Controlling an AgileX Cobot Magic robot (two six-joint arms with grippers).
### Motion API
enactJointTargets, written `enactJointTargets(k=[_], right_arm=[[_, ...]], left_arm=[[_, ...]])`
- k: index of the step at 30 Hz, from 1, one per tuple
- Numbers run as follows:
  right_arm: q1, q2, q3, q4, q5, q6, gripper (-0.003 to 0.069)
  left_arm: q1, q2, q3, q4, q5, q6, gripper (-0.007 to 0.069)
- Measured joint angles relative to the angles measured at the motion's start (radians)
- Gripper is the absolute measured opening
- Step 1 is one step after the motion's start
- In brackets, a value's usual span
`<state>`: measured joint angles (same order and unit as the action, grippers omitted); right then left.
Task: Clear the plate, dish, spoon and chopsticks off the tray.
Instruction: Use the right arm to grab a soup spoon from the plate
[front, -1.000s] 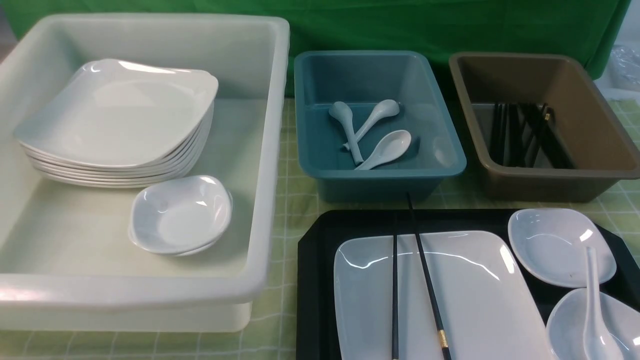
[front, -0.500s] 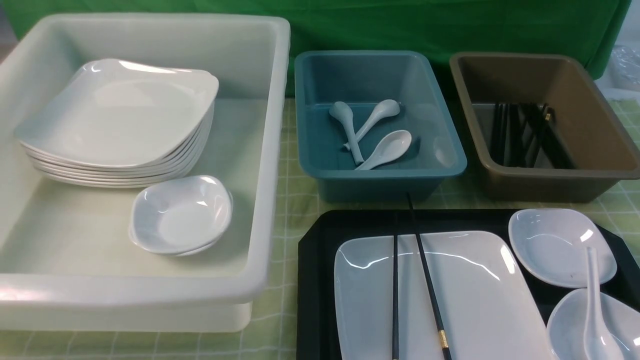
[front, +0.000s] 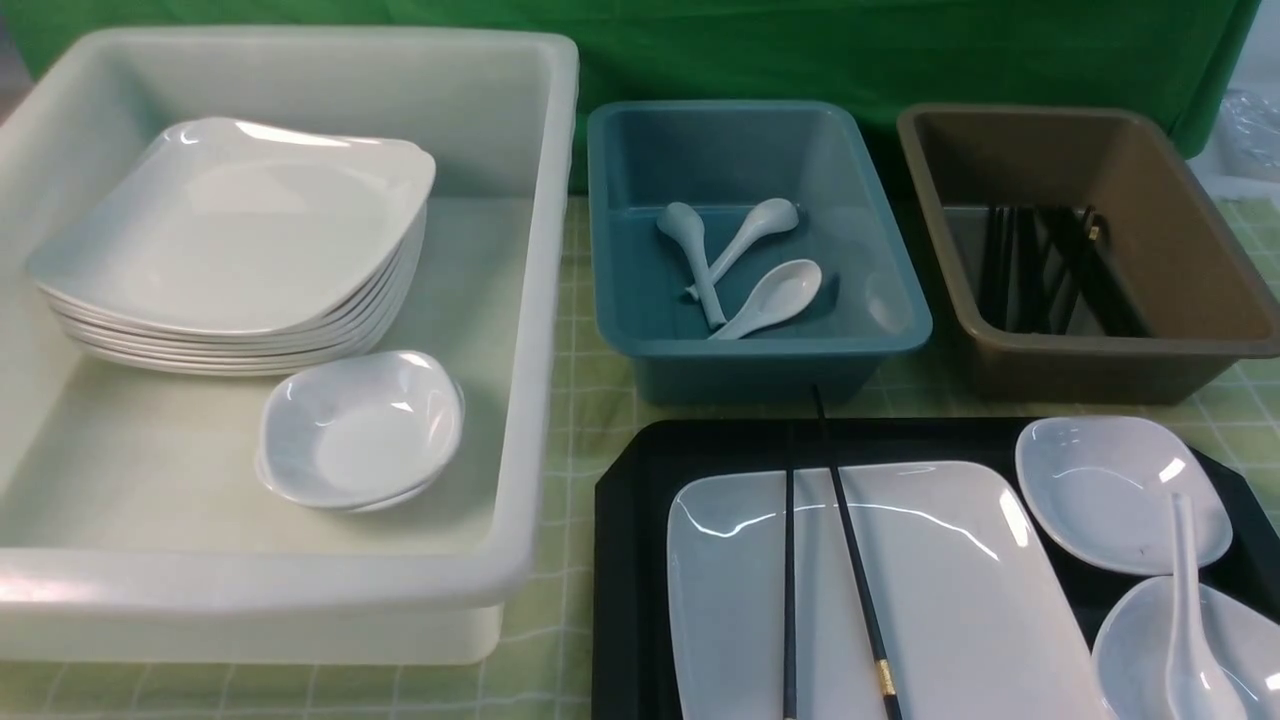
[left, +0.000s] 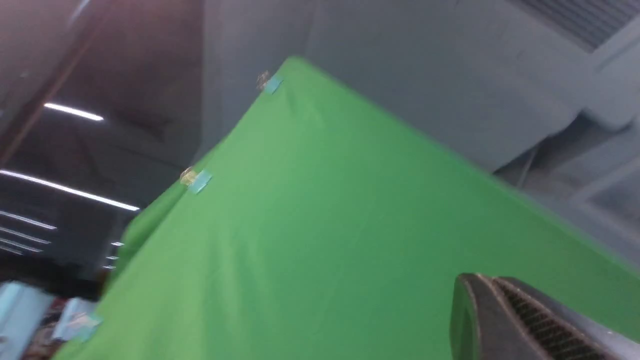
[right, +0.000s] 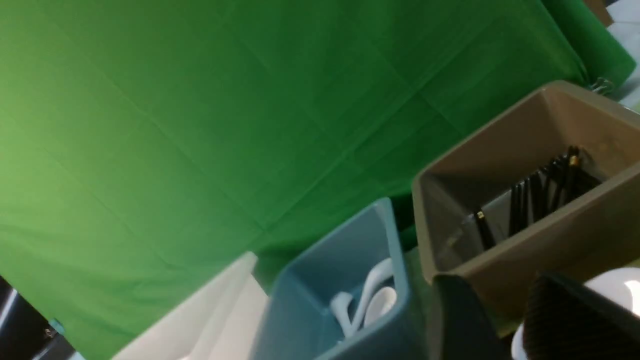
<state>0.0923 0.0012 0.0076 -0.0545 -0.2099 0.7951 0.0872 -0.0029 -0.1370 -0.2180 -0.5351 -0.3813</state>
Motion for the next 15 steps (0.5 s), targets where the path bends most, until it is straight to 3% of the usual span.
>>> enactJointTargets(k=[3,4,6,7,8,12,15], right_arm=[[0.0,0.0,0.0,0.001,-0.048,0.017,0.0242],[0.0,0.0,0.0,0.001,-0.048,0.018,0.0242],[0.0,0.016,0.0,0.001,-0.147,0.019,0.0234],[0.0,0.019,0.0,0.001,-0.152,0.019,0.0232],[0.002,0.037,-0.015,-0.004,-0.15,0.019,0.0205],[0.062,0.16,-0.178,-0.11,0.062,0.016,0.0052],[0.142,0.292,-0.327,-0.148,0.271,-0.08,0.0028]], left_arm=[[0.0,0.039,-0.226,0.037,0.285,-0.012,0.002],[0.0,0.044,-0.241,0.042,0.309,-0.012,0.002],[0.0,0.153,-0.42,0.076,0.649,0.006,0.002],[0.0,0.163,-0.434,0.075,0.649,0.011,0.002],[0.0,0.24,-0.52,0.074,0.863,0.061,0.002],[0.0,0.463,-0.668,0.002,1.305,0.247,0.002],[0.0,0.568,-0.683,-0.066,1.459,0.354,0.002]])
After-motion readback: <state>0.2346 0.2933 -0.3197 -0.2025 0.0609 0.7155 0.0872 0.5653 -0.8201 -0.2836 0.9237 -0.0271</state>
